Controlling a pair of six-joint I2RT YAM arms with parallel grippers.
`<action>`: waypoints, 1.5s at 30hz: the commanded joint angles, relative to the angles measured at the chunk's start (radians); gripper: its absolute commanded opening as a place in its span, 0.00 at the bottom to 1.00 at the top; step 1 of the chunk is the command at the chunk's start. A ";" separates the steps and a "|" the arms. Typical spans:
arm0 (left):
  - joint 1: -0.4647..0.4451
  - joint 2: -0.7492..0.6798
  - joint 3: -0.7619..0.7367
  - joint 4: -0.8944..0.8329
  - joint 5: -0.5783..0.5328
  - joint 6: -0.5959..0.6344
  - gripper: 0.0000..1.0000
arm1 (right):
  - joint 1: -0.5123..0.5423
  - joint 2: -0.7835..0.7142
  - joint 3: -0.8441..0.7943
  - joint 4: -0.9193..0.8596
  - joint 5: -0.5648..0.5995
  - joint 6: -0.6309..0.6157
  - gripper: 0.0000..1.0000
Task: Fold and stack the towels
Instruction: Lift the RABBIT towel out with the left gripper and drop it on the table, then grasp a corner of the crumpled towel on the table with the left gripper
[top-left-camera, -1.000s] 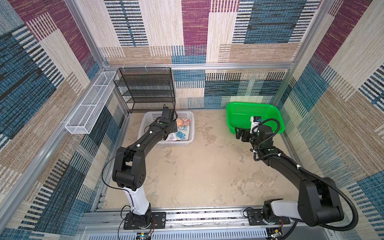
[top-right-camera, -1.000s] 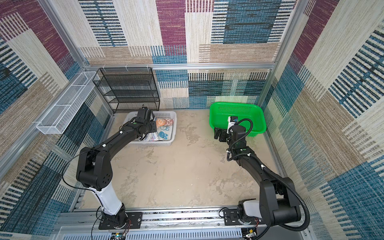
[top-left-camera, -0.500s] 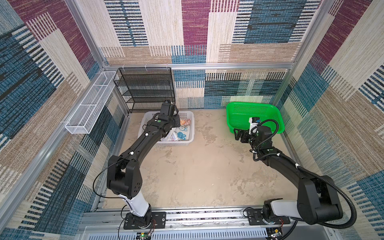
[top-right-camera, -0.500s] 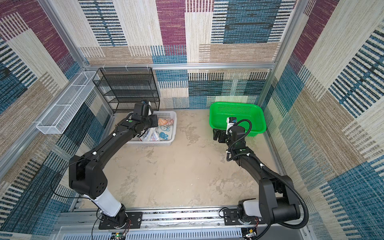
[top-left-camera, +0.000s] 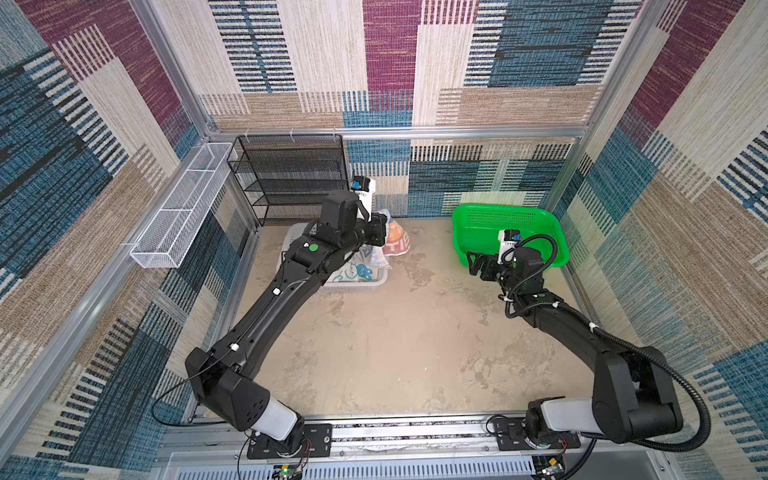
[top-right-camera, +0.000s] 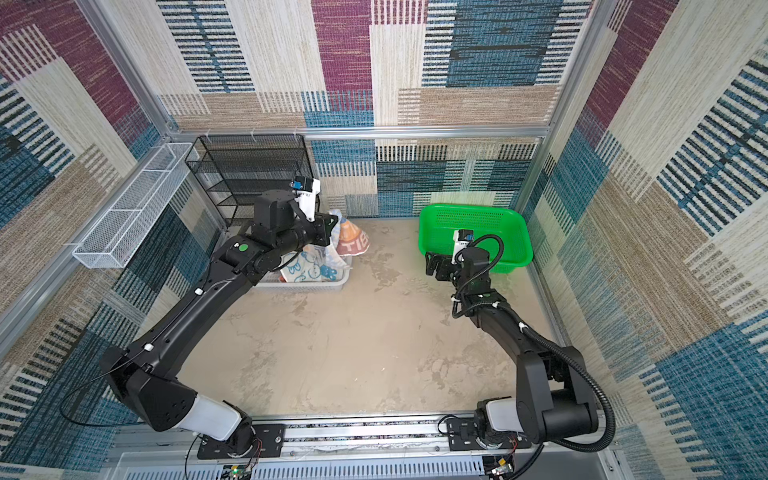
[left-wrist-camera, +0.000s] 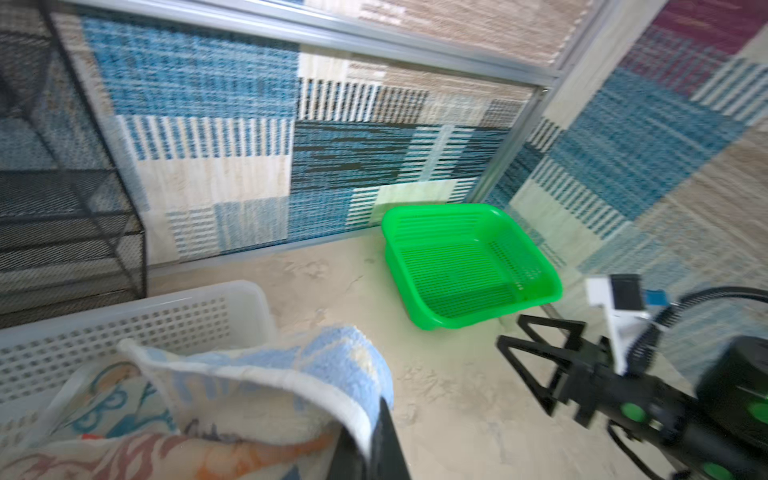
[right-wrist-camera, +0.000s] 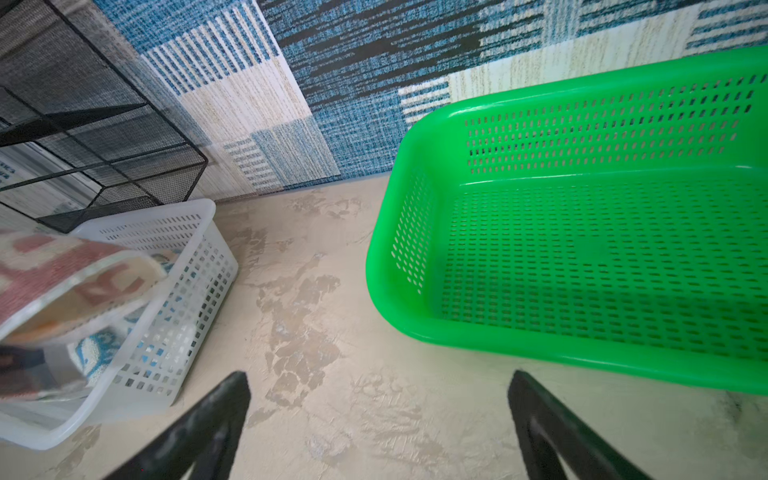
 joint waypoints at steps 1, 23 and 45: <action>-0.063 -0.002 0.049 0.008 0.077 0.042 0.00 | 0.002 0.003 0.021 0.002 0.023 0.022 0.99; -0.175 0.234 -0.241 0.184 -0.081 -0.263 0.00 | 0.002 -0.118 -0.065 -0.058 0.243 -0.021 1.00; -0.001 0.508 -0.075 0.057 -0.200 -0.183 0.82 | 0.042 -0.130 -0.102 0.000 0.053 -0.084 1.00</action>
